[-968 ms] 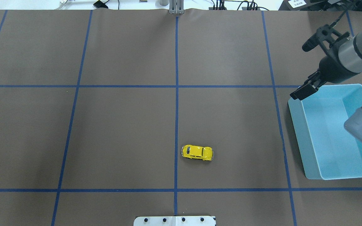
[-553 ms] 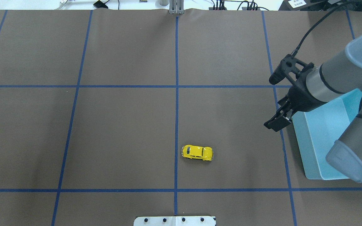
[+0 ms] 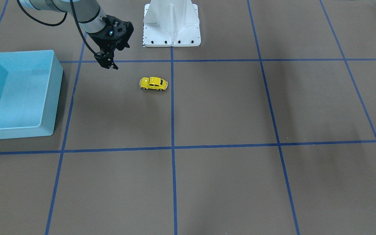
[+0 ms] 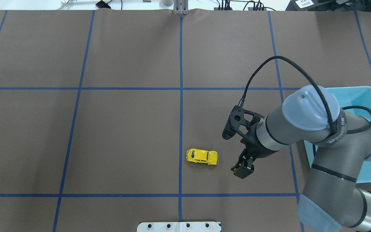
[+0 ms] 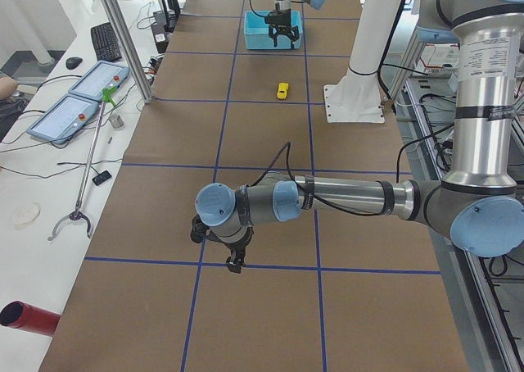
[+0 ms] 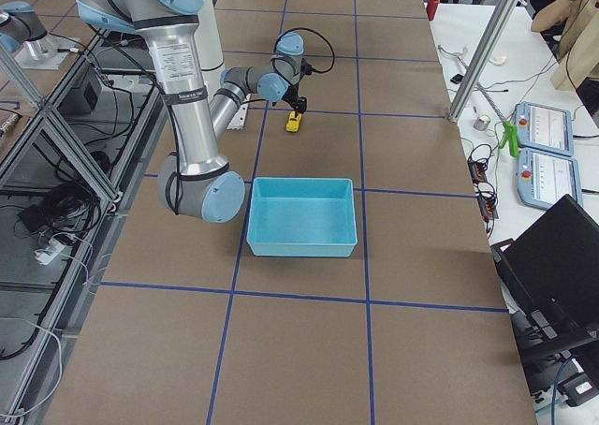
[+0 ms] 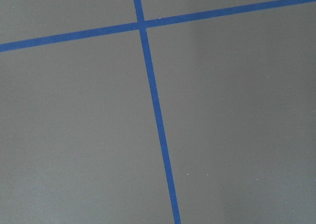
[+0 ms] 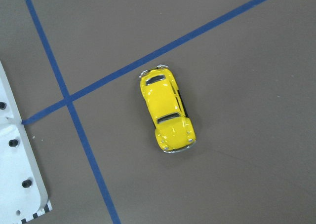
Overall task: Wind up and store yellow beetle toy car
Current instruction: 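Lower the right gripper and close it around the yellow car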
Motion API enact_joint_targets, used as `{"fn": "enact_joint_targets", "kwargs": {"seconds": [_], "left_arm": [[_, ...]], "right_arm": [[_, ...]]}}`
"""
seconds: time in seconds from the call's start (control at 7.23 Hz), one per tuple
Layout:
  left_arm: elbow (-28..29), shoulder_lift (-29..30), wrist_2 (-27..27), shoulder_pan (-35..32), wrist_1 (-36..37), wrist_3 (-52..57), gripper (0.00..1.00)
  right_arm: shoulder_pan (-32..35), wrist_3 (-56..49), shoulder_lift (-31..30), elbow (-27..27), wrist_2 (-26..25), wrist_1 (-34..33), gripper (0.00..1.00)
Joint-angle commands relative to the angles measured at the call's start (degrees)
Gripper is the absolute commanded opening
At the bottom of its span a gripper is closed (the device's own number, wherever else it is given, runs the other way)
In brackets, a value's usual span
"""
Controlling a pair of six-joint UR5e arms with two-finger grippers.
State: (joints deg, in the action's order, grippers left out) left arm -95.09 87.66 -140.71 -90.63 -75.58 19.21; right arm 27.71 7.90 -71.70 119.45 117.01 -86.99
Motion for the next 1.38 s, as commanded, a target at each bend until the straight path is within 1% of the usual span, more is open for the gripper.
{"fn": "enact_joint_targets", "kwargs": {"seconds": [0.0,0.14,0.28,0.41,0.55,0.97,1.11,1.24], "left_arm": [[0.2,0.1,0.0,-0.9,0.2,-0.2,1.0],[0.2,0.1,0.0,-0.9,0.1,-0.2,1.0],[0.2,0.1,0.0,-1.0,0.1,-0.2,1.0],[0.2,0.1,0.0,-1.2,0.1,-1.0,1.0],[0.1,0.2,0.0,-1.2,0.1,-2.1,1.0],[0.1,0.4,0.2,-1.3,0.1,-2.2,1.0],[0.1,0.4,0.8,-1.3,0.0,-2.2,1.0],[0.0,0.4,0.9,-1.4,0.0,-2.2,1.0]], "right_arm": [[-3.1,-2.4,4.2,-4.9,-3.7,0.1,1.0],[-5.5,-3.2,5.0,-5.7,-8.4,0.1,1.0],[-7.1,-3.4,6.0,-6.6,-10.7,0.1,1.0],[-7.1,-6.3,6.7,-8.5,-10.8,0.4,1.0],[-7.1,-7.3,7.5,-9.1,-11.6,0.5,1.0],[-7.1,-7.1,8.9,-11.7,-12.9,1.8,1.0],[-7.1,-6.8,9.5,-14.3,-13.2,4.3,1.0],[-7.1,-6.8,9.3,-18.0,-13.6,9.9,1.0]]}}
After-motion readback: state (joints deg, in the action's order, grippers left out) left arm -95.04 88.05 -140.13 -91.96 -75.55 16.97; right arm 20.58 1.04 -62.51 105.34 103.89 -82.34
